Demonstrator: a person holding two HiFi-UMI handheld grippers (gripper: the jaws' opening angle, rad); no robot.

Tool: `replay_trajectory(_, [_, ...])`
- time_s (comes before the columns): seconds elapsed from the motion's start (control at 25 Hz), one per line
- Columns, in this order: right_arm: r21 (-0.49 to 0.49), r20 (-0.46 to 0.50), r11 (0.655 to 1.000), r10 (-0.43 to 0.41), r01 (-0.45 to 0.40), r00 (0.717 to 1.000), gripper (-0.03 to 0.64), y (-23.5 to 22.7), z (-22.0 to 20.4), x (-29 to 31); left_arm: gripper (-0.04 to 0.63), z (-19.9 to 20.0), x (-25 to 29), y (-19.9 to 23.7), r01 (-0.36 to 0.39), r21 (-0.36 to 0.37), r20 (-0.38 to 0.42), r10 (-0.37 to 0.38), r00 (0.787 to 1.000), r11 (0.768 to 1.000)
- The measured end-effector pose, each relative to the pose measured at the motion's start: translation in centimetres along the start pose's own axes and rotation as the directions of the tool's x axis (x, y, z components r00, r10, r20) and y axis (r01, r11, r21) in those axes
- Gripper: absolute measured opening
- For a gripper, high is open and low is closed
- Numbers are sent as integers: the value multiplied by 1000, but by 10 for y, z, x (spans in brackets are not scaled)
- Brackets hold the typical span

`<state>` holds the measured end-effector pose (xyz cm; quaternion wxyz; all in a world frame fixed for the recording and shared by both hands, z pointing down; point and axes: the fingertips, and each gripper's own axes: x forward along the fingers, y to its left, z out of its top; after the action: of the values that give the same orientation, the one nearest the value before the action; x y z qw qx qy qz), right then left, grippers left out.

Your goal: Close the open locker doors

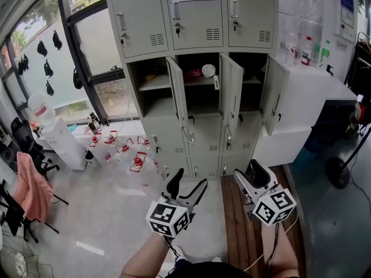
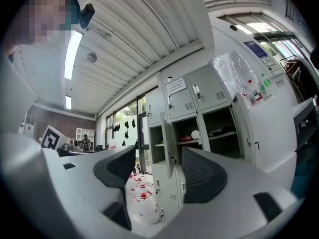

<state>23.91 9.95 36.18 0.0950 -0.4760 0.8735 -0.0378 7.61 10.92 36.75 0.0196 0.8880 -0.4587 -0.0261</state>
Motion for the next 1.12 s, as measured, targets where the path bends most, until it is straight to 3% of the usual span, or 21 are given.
replay_trajectory(1.12, [-55, -8, 996, -70, 69, 998, 311, 113, -29, 184, 342, 11, -30, 213, 79, -33, 10, -79, 997, 996])
